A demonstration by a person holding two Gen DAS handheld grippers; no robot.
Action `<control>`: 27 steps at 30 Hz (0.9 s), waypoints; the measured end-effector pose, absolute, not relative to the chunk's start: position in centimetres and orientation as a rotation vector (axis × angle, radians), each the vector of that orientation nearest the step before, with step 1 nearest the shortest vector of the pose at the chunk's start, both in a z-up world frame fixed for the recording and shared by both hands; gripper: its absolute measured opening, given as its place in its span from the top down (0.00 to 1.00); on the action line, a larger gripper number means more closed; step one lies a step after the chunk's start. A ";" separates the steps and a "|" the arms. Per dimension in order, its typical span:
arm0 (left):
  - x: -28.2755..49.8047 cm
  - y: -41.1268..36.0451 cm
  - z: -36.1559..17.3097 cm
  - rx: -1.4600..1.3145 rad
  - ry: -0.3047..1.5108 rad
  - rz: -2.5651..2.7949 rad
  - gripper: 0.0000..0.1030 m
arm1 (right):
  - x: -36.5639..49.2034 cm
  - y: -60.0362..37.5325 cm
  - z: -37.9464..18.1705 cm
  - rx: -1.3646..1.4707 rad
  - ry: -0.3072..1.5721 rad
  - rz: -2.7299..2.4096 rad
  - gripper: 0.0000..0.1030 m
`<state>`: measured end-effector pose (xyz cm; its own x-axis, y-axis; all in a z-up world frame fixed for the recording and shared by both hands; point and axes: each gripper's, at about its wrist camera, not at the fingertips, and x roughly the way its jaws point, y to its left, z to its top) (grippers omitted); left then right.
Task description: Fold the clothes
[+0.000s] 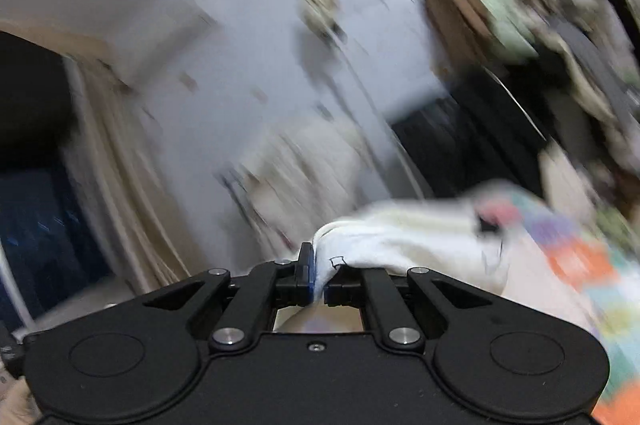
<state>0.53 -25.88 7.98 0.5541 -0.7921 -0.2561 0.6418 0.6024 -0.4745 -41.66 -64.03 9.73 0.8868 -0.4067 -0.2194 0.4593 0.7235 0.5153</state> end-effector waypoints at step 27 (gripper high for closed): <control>-2.2 -26.3 3.1 -0.048 0.716 -0.832 0.37 | -36.2 -63.1 -2.6 0.546 0.572 -0.824 0.88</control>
<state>-2.23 -26.28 3.14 0.4560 -0.6898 -0.5624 0.6584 0.6866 -0.3083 -36.23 -63.12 -2.56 0.5494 -0.5162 -0.6570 0.7961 0.5622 0.2240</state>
